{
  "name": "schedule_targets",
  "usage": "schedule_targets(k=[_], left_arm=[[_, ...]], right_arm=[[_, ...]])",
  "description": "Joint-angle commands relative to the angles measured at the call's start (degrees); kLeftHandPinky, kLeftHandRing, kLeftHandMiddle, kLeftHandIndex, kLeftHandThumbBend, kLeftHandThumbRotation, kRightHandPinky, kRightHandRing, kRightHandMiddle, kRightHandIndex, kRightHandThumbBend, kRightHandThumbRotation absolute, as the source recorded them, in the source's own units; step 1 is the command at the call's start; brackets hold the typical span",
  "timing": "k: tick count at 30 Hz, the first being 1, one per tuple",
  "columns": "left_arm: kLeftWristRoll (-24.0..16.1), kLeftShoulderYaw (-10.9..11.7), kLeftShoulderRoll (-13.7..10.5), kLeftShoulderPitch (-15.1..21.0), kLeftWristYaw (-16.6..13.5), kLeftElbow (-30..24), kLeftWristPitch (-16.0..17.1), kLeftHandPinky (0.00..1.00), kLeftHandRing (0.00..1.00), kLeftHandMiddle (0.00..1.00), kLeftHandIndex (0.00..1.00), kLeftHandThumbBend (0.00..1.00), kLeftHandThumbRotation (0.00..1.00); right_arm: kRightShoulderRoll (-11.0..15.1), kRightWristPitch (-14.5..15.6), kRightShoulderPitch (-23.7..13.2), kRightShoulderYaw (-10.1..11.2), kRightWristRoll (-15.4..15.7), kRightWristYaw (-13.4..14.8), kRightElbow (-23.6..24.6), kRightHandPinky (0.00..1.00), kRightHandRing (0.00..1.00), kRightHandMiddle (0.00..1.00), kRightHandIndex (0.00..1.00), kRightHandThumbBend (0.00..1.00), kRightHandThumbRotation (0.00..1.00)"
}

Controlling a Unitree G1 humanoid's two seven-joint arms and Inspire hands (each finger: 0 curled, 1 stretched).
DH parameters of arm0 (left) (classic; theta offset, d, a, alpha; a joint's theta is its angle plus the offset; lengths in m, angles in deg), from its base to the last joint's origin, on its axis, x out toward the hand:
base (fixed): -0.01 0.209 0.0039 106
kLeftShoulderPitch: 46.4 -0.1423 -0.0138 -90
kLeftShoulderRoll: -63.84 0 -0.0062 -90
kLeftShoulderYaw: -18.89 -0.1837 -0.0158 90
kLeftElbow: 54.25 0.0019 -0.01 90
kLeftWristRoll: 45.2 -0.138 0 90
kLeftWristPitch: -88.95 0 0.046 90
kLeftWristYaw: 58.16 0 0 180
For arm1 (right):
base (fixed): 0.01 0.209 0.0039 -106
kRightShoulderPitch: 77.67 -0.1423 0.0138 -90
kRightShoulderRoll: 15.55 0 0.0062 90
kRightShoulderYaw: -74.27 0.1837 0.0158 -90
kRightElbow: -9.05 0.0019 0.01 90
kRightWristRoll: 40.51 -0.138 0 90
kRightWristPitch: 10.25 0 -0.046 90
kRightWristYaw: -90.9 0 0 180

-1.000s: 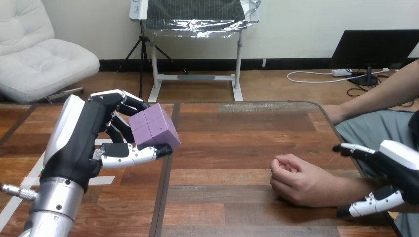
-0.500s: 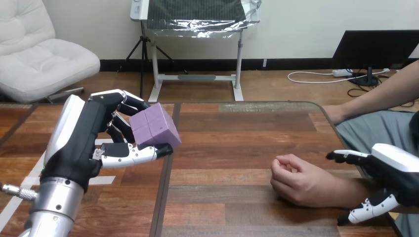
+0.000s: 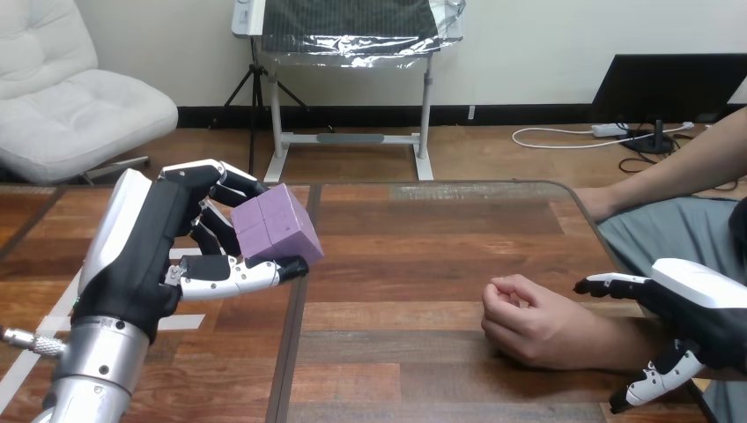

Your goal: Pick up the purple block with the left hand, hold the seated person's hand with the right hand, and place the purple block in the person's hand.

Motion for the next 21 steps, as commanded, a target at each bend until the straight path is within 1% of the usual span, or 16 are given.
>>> schedule_targets(k=[1, 5, 9, 12, 13, 17, 21], left_arm=[[0.8, 1.2, 0.0, 2.5, 0.0, -1.2, 1.4, 0.26, 0.33, 0.39, 0.43, 0.57, 0.0], [0.7, 1.2, 0.0, 2.5, 0.0, -1.2, 1.5, 0.26, 0.34, 0.4, 0.43, 0.57, 0.0], [0.8, 1.2, 0.0, 2.5, 0.1, -1.2, 1.4, 0.26, 0.34, 0.4, 0.43, 0.57, 0.0], [0.8, 1.2, -0.1, 2.5, 0.3, -1.3, 1.4, 0.27, 0.34, 0.4, 0.43, 0.57, 0.0], [0.8, 1.2, -0.1, 2.5, 0.3, -1.3, 1.4, 0.27, 0.34, 0.4, 0.43, 0.57, 0.0], [0.9, 1.2, -0.2, 2.5, 0.5, -1.1, 1.7, 0.27, 0.35, 0.4, 0.43, 0.58, 0.0], [1.0, 1.3, -0.1, 2.5, 0.7, -1.0, 1.9, 0.27, 0.34, 0.4, 0.43, 0.58, 0.0]], right_arm=[[-0.1, 0.1, -2.3, -2.5, 1.7, 0.9, -1.5, 0.89, 0.87, 0.87, 0.86, 1.0, 0.06], [-0.3, 0.7, -2.6, -3.2, 2.7, 1.1, -1.5, 0.88, 0.86, 0.86, 0.86, 1.0, 0.07], [-0.9, 2.7, -2.7, -3.8, 3.4, 1.1, -1.2, 0.85, 0.86, 0.86, 0.86, 1.0, 0.09], [-1.3, 3.5, -2.9, -4.4, 3.8, 1.2, -1.4, 0.82, 0.85, 0.86, 0.85, 1.0, 0.09], [-1.4, 3.9, -3.0, -4.6, 3.9, 1.2, -1.4, 0.8, 0.85, 0.86, 0.85, 1.0, 0.1], [-1.8, 4.7, -3.3, -5.5, 4.5, 1.6, -1.6, 0.77, 0.84, 0.85, 0.84, 1.0, 0.1], [-2.2, 5.7, -4.1, -6.8, 5.7, 1.8, -2.1, 0.74, 0.83, 0.84, 0.83, 1.0, 0.1]])
